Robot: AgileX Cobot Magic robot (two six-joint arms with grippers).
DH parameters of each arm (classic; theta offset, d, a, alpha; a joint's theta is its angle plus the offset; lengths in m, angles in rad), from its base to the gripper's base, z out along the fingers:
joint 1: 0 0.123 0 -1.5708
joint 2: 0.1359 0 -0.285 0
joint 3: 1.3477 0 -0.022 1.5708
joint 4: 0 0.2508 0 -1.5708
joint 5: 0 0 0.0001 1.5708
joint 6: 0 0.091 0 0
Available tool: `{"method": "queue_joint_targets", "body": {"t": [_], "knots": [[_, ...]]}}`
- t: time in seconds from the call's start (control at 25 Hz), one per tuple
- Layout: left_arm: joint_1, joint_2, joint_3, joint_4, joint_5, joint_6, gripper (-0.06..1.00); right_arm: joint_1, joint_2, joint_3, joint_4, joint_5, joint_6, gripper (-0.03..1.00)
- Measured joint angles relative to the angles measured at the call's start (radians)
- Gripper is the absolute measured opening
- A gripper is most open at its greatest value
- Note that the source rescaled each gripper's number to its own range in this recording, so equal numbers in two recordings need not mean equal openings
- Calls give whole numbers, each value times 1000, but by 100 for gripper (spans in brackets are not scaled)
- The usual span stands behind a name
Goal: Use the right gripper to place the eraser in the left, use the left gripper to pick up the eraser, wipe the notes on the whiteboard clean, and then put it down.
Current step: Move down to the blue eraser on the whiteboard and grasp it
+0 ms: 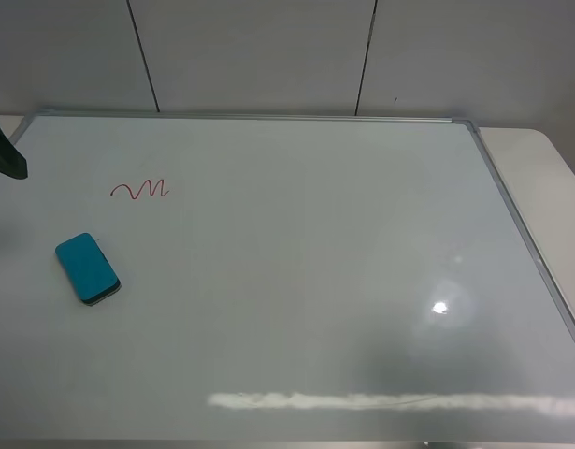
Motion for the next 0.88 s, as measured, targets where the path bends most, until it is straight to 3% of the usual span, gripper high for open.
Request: {"method": "queue_joint_targets", "body": {"t": [0.28,0.6,0.88], "knots": [[0,188,0,9,-5,-80,100,0,0,0,0,0,0,100],[-1,310,-2,15,-88,-90,100,0,0,0,0,0,0,100],[-65,425,-2,45,-179,-102,100,0,0,0,0,0,0,100]]}}
